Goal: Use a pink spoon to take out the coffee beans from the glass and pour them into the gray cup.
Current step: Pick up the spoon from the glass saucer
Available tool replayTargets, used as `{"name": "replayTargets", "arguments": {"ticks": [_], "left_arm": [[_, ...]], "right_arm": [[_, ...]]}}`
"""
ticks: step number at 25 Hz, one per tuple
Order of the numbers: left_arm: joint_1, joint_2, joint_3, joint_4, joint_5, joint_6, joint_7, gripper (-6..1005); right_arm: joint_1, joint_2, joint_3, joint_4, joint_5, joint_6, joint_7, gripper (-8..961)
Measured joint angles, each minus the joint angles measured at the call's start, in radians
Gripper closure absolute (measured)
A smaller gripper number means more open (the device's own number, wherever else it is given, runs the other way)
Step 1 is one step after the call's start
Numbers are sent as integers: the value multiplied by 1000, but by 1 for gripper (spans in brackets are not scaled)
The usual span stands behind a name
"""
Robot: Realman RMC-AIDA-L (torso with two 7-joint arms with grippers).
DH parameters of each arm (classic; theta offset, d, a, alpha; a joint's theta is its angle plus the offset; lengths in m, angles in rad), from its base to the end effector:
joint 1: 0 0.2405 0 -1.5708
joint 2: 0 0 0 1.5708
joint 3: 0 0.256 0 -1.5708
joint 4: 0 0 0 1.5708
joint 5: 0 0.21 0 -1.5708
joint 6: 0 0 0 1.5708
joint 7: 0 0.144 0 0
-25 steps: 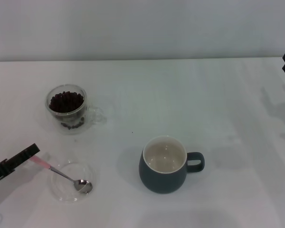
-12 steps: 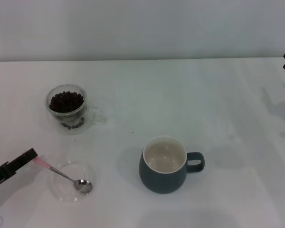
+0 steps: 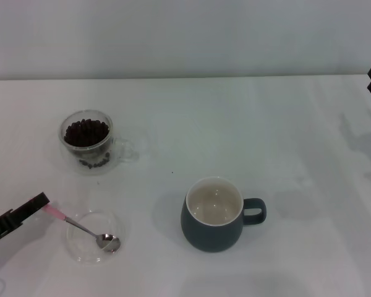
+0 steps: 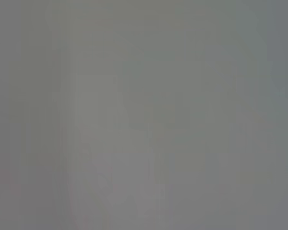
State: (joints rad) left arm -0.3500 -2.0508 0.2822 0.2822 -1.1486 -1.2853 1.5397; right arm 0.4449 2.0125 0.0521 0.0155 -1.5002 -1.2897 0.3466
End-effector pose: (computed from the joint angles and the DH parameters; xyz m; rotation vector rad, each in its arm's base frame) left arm -0.3752 0.2704 -0.0141 -1.8845 -1.5963 -0.9187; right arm 0.3588 0.3234 0.0360 -1.5445 0.5452 0.7430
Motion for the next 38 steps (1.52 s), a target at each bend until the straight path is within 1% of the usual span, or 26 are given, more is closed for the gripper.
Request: {"name": "replayTargets", "arguments": {"ticks": [13,18,30,31,38], "left_arm": [[-5,-1,2,-4,1,23,0,681],[-6,-2,3,-5,1,25,0,767],[-8,-2,3,-4,-1,-12,0,772],[-7,-2,3,-4,-2,-18,0,803],[-6,-2,2,2,-4,-58,0,835]], "right_arm": [[0,0,0,5,0,-7,0,259],[0,0,0,6,0,-8,0,259],[0,0,-1,6,0,-3,0,259],[0,0,-2,6,0,-3,0,259],[0,0,-4,6,0,-4,0,260]]}}
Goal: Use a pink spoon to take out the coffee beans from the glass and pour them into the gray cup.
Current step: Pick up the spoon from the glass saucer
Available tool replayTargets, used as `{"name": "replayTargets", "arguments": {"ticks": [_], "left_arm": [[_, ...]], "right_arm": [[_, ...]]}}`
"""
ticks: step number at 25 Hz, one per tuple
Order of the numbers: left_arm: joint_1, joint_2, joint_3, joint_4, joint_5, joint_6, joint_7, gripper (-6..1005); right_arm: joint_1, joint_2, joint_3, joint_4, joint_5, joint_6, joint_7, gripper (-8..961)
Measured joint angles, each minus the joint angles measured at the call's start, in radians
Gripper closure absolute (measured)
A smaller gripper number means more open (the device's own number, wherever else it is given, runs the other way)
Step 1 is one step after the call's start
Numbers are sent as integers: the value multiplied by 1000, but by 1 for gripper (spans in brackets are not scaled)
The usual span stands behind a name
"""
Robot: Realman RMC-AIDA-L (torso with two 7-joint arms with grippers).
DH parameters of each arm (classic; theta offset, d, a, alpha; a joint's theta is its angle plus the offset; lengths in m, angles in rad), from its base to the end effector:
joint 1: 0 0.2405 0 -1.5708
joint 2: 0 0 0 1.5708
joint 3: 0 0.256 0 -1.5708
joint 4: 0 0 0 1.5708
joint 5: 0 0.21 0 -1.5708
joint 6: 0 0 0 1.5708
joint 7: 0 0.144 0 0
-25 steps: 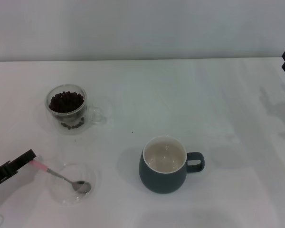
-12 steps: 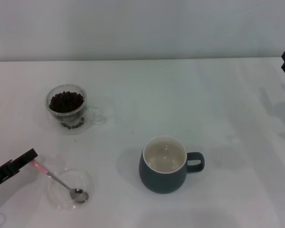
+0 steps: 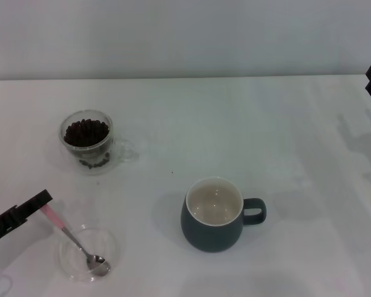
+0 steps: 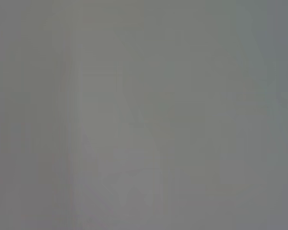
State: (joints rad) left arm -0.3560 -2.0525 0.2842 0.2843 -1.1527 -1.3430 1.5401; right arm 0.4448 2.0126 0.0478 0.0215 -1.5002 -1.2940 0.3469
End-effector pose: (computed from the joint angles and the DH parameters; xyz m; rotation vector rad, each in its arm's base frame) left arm -0.3650 0.2710 -0.0138 -1.9296 -1.5795 -0.9780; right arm 0.3575 0.3230 0.0343 -1.5492 0.5461 0.7504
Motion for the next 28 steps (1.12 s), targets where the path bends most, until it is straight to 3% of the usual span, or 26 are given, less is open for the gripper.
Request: {"name": "replayTargets", "arguments": {"ticks": [28], "left_arm": [[3,20,-8,26,-76,-167,24,864]], "right_arm": [[-1,0,-3,17,-2,-8,6,260]]}}
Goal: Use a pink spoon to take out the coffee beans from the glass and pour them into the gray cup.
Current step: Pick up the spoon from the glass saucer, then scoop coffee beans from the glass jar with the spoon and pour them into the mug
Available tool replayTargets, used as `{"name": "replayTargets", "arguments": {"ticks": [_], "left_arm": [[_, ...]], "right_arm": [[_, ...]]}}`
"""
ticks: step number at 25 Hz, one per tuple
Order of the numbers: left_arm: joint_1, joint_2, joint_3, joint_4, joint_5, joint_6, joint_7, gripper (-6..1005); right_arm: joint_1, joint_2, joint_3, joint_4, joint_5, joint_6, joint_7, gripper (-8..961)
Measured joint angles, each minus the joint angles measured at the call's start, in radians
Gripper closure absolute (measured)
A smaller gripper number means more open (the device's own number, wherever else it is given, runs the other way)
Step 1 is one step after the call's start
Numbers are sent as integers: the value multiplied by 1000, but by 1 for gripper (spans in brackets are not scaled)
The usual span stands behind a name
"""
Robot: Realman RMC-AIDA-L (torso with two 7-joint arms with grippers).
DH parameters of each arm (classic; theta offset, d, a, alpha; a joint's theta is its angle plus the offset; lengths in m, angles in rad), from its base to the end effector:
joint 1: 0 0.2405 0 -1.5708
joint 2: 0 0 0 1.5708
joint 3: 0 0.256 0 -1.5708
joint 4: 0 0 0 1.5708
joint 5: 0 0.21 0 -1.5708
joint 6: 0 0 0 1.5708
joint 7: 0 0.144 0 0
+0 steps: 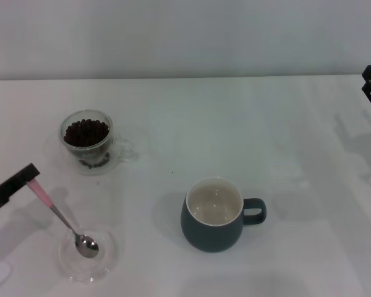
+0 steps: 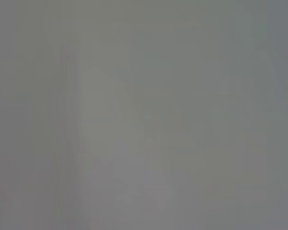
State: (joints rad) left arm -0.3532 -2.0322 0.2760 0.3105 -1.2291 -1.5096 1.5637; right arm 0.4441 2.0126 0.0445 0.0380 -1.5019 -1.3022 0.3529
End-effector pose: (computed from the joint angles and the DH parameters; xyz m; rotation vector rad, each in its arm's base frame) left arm -0.3485 0.2734 0.0123 -1.9825 -1.4433 -1.1633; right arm 0.3547 0.3220 0.0305 -1.5541 0.5574 0.7721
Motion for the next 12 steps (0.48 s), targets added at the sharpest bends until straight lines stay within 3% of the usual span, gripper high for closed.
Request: {"name": "replayTargets", "arguments": {"ticks": [12], "left_arm": [[1,20,0,82,-125,-159,72,864]], "right_arm": [[0,0,0,11,-4,-3,1,260]]}}
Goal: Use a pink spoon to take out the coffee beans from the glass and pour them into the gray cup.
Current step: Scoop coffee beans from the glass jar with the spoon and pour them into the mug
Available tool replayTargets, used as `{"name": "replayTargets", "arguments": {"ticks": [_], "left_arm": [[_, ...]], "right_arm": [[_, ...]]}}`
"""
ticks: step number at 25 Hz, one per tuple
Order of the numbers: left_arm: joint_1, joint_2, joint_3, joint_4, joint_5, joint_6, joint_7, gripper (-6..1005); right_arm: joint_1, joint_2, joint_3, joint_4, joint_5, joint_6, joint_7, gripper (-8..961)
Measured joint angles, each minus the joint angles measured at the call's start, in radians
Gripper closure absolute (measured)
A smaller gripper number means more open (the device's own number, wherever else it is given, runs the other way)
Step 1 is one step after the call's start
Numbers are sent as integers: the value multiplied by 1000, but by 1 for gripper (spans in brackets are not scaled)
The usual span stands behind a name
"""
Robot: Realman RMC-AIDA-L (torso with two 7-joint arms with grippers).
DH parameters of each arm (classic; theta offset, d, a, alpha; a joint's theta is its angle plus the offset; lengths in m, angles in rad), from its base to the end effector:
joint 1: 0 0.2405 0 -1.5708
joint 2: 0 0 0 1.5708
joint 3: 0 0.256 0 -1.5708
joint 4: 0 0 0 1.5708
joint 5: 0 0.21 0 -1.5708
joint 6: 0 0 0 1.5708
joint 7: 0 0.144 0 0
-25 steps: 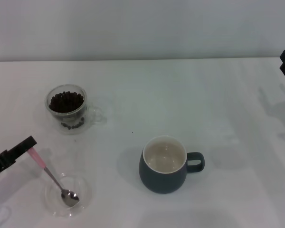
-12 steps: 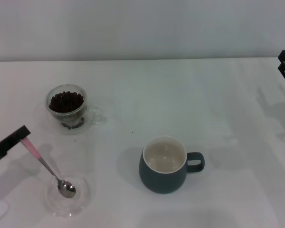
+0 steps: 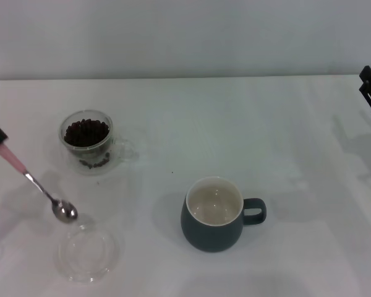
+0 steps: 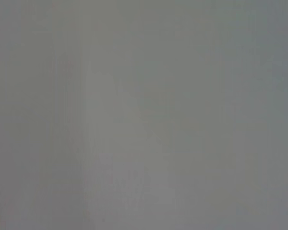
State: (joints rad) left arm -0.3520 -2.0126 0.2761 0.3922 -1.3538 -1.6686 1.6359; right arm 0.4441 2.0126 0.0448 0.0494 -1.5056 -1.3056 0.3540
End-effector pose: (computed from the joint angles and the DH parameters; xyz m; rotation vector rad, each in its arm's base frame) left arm -0.3327 0.2791 0.0544 -2.0284 -1.1445 -1.3003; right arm 0.3529 0.3215 0.0278 -1.5582 0.5642 0.7834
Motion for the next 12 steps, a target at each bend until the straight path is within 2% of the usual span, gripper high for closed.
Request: {"name": "replayTargets", "arguments": {"ticks": [4,10,12], "left_arm": [[-18,5,0,17,-70,7,55,864],[-50,23,0,17,-168,38,43,864],[-73,40,0,16,-190,83,13,864]], "right_arm": [[1,0,0,10,-2,-9,0,260],[1,0,2,25,-2,-23,0,260],[-1,1,3,30,-2,-29,0,260]]}}
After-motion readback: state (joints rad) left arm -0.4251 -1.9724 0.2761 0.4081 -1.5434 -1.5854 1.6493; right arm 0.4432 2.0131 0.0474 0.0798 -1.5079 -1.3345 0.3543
